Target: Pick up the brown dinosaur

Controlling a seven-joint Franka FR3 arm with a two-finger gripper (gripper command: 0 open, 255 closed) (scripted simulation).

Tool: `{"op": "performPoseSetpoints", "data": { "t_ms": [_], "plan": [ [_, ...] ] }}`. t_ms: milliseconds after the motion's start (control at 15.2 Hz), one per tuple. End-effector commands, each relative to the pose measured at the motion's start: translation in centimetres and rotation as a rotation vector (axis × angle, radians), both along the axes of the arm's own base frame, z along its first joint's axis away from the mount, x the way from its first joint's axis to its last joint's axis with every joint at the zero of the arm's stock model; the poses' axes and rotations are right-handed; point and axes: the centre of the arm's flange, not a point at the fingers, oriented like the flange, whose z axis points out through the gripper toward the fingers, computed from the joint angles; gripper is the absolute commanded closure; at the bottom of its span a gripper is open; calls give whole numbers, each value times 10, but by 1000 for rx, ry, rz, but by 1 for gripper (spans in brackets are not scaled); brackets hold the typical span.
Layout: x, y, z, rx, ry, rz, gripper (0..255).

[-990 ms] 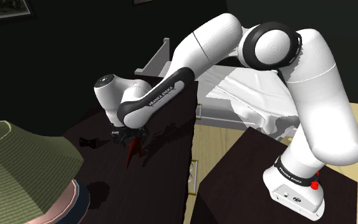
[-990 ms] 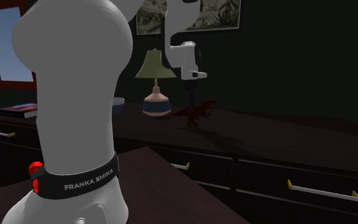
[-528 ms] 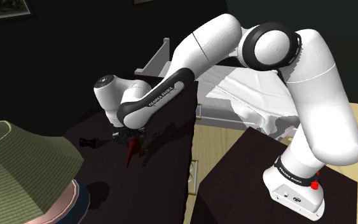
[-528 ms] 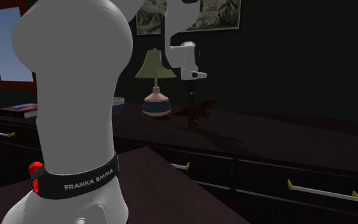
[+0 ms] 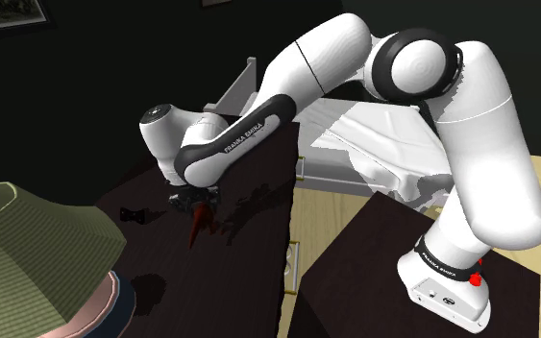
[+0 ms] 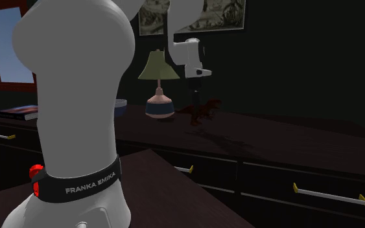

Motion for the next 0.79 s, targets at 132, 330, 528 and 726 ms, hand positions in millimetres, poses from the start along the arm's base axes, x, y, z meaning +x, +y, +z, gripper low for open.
{"op": "performPoseSetpoints", "data": {
  "t_ms": [132, 330, 528, 726],
  "plan": [
    [-1, 1, 22, 0, 0, 0, 255],
    [-1, 1, 38, 0, 0, 0, 255],
    [-1, 1, 54, 0, 0, 0, 255],
    [-1, 1, 60, 0, 0, 0, 255]
  ]
}}
